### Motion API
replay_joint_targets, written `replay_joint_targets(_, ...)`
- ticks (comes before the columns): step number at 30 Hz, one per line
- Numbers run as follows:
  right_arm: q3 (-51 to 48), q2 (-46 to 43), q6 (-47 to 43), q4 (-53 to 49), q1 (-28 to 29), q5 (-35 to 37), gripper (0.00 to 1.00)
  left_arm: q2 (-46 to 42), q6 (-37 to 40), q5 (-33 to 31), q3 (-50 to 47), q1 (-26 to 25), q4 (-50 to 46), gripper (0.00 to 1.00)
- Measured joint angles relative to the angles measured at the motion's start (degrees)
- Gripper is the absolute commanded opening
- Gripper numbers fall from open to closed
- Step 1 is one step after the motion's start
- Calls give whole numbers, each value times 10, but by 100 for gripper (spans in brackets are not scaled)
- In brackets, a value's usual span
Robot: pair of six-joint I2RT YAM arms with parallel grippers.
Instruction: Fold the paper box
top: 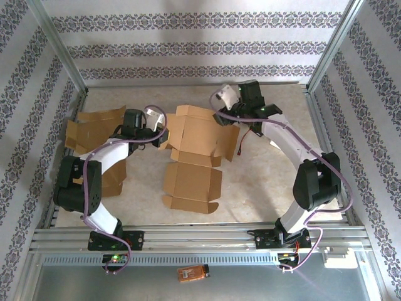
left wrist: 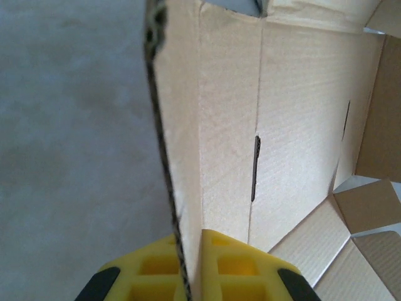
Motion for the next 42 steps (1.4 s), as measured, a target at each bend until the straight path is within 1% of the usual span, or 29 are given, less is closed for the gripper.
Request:
replay_joint_targets(3, 11, 7, -92, -13, 8, -30, 68, -5, 31, 0, -21, -10, 37, 0)
replay_joint_targets(7, 56, 47, -156, -48, 8, -62, 62, -7, 56, -3, -30, -17, 59, 0)
replay_joint_targets(9, 60, 59, -171, -58, 8, -78, 54, -9, 64, -7, -32, -18, 68, 0)
replay_joint_targets(14, 65, 90, -179, -81, 9, -86, 26, -11, 75, -12, -35, -18, 78, 0)
replay_joint_targets(19, 68, 93, -178, -88, 9, -85, 11, -13, 77, -18, -35, -19, 86, 1)
replay_joint_targets(20, 68, 93, -179, -85, 13, -81, 6, -14, 74, -20, -35, -19, 89, 15)
replay_joint_targets(21, 68, 92, -182, -84, 14, -76, 3, -16, 69, -24, -35, -19, 90, 25)
replay_joint_targets(22, 68, 91, -183, -82, 19, -64, 1, -19, 53, -29, -35, -19, 91, 36)
replay_joint_targets(24, 66, 84, -189, -74, 31, -36, 0, -31, -4, -37, -35, -19, 98, 58)
replay_joint_targets(25, 59, 75, -196, -61, 41, -12, 0, -41, -43, -41, -38, -20, 105, 67)
replay_joint_targets(26, 50, 65, -206, -45, 52, 14, 0, -57, -88, -45, -45, -20, 114, 69)
replay_joint_targets(30, 12, 31, -263, 41, 92, 125, 0, -144, -278, -82, -77, -23, 127, 70)
replay_joint_targets(33, -13, 29, -321, 122, 113, 200, 1, -192, -400, -103, -80, -23, 116, 65)
replay_joint_targets(35, -40, 31, -367, 183, 119, 244, 1, -207, -471, -108, -70, -23, 87, 62)
replay_joint_targets(38, -75, 47, -432, 274, 127, 298, 2, -199, -549, -108, -45, -23, 50, 58)
replay_joint_targets(42, -113, 81, -496, 376, 134, 341, 3, -163, -614, -106, -20, -23, 44, 53)
